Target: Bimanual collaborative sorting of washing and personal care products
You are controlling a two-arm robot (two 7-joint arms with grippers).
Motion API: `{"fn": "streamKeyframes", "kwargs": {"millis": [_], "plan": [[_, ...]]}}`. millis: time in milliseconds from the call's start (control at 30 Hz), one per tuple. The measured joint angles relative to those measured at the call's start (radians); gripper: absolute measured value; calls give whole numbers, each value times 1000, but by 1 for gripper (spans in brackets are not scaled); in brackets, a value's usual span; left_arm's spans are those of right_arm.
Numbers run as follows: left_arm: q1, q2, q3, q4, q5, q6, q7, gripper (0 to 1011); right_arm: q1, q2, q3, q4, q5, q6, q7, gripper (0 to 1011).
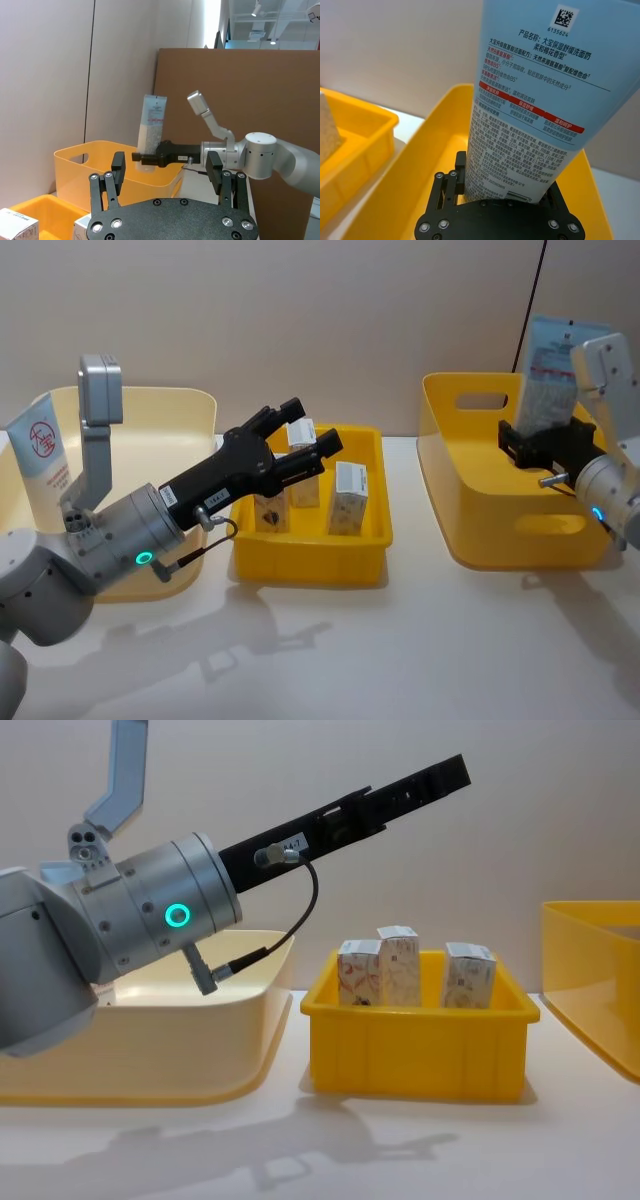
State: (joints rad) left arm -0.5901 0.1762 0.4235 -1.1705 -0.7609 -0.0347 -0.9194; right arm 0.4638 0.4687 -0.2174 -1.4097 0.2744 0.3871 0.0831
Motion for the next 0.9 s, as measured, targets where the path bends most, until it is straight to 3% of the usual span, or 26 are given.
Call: {"fn": "streamKeyframes", "kwargs": {"millis": [367, 767, 900], "plan": [[0, 0, 0, 0, 0, 0, 0, 1003, 23, -22, 1, 56, -8, 50, -20, 635], [0, 0, 0, 0, 0, 0, 0, 1003, 32, -31, 2, 80, -11, 72, -29, 978], [0, 0, 0, 0, 0, 0, 0, 1003, 34, -32, 2, 82, -12, 74, -30, 1001]]}}
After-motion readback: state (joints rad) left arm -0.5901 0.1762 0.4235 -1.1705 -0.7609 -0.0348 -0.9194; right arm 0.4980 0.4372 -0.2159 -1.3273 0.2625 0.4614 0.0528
